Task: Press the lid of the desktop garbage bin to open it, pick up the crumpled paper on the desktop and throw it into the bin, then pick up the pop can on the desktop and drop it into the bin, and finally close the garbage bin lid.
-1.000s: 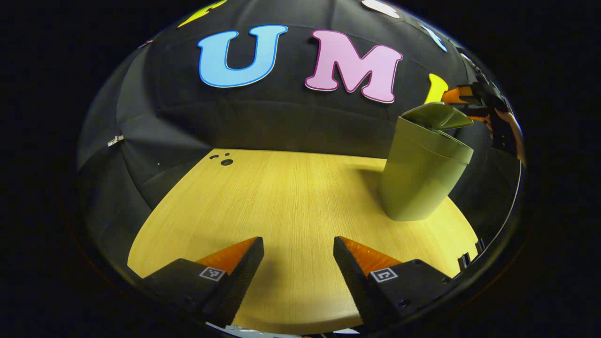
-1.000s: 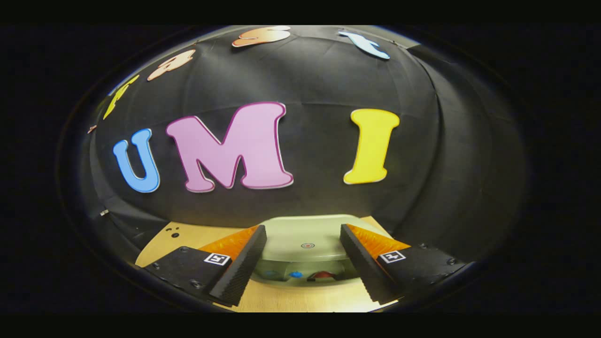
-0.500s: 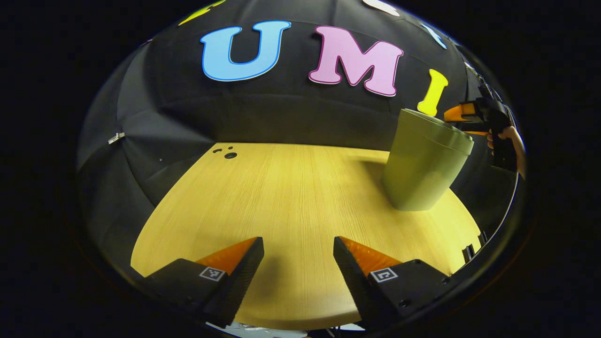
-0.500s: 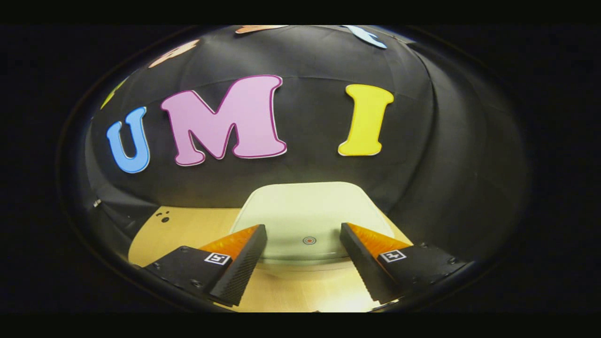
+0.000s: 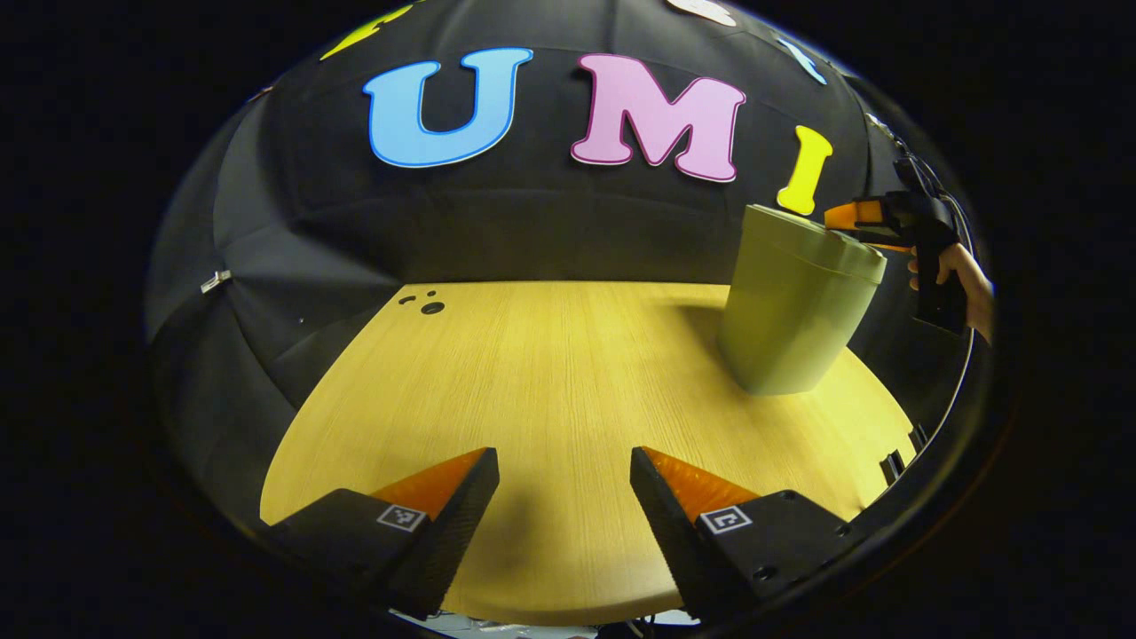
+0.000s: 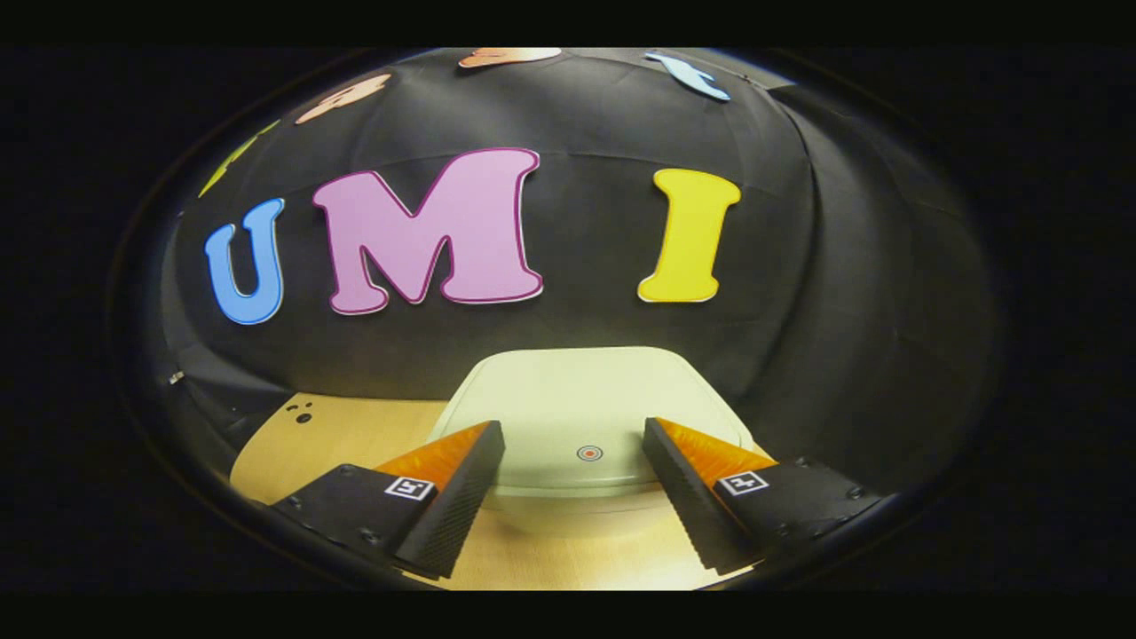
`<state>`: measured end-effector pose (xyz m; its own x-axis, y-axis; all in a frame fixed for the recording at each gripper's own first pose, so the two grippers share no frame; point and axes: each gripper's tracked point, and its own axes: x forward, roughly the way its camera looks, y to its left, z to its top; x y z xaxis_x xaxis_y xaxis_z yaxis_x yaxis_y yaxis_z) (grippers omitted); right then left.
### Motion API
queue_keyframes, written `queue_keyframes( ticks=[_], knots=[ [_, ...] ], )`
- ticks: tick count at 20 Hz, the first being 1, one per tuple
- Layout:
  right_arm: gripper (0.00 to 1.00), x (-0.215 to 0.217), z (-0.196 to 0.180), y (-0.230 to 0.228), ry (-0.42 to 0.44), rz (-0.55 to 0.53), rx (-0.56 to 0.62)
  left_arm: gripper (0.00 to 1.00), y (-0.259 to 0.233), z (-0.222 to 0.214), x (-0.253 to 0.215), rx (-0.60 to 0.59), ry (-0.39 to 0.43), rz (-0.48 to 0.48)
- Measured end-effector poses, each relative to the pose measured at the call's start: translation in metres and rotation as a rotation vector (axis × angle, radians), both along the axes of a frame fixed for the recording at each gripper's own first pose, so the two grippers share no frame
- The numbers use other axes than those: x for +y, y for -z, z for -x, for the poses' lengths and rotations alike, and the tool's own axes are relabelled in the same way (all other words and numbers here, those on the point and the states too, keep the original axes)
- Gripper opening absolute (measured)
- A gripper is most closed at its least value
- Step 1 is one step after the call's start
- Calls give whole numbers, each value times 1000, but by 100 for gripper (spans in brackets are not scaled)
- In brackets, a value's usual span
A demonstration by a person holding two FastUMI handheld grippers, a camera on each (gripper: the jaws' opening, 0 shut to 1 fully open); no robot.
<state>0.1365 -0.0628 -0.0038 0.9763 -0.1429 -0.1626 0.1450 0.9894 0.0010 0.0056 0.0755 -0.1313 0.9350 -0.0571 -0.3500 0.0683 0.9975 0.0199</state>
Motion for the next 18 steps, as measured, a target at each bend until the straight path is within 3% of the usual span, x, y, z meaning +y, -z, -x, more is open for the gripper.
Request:
queue_keyframes(
  ticks=[6, 11, 18],
  knots=[
    [98, 6, 22, -18, 22, -156, -73, 96, -48, 1, -12, -115, 22, -1],
    [98, 21, 74, -39, 19, -125, -186, 96, -104, 19, -16, -260, 29, -19],
    [98, 79, 157, 0, -86, -63, -154, 96, -123, 74, -19, -390, 12, -6]
  ],
)
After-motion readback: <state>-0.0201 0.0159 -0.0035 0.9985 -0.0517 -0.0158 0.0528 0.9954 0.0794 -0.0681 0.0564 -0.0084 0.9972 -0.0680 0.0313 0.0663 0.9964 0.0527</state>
